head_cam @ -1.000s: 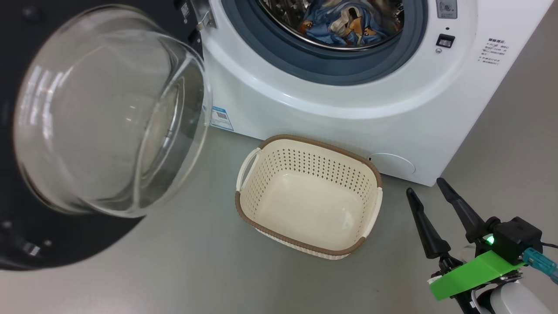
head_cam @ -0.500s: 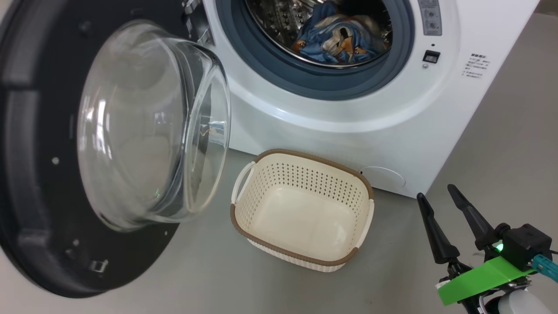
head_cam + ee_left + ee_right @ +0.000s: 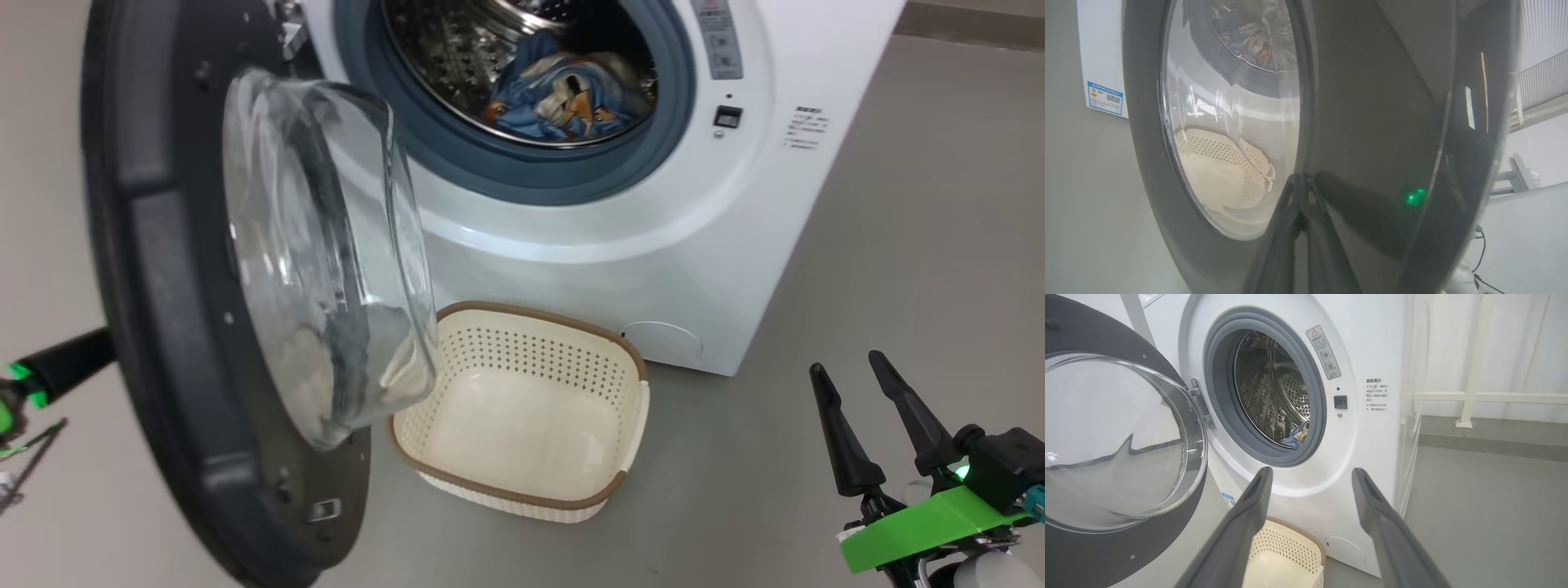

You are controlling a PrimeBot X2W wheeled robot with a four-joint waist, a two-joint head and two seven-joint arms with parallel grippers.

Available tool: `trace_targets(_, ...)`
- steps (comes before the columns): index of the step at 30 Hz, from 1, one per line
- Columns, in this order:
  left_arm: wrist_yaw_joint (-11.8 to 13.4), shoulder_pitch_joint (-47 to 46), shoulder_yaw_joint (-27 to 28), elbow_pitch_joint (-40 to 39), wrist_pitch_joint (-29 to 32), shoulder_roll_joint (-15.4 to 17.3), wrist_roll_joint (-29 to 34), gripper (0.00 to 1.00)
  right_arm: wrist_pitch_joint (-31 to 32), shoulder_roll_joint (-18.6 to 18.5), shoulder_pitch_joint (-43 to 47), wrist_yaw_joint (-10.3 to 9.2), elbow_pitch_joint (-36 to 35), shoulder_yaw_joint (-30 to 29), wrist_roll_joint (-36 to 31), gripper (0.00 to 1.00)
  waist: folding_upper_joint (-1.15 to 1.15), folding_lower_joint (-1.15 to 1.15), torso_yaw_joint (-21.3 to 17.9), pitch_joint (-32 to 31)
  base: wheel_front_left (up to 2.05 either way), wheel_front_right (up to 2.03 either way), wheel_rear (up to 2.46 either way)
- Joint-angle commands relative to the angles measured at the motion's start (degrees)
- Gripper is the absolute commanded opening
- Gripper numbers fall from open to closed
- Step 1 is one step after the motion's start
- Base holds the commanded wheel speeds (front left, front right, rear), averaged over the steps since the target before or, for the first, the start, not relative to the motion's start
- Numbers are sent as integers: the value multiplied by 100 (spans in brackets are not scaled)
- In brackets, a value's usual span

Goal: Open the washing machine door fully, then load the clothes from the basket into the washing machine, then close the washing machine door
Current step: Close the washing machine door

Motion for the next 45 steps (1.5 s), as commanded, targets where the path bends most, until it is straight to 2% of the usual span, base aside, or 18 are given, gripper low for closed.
trace_targets(1,-41,-173,187,-264,24,185,27,0,-29,-68,20,42,-150,55,-69,100,0,0,-205,-95,0,0,0)
trace_targets(17,-41,-368,-49,-241,-590,-235,375,0,-29,-47,157,42,-198,-218,-87,100,0,0,-1345,-158,0,0,0)
trace_targets(29,-41,-527,-165,-27,-1272,-337,647,0,-29,-26,171,42,-228,-271,-98,100,0,0,-2138,-128,0,0,0)
trace_targets(37,-41,-636,-262,82,-1613,-317,714,0,-29,-22,146,42,-242,-305,-87,100,0,0,-2401,-44,0,0,0)
trace_targets(45,-41,-609,-372,127,-1826,-234,635,0,-29,26,158,42,-239,-352,-107,100,0,0,-2388,-19,0,0,0)
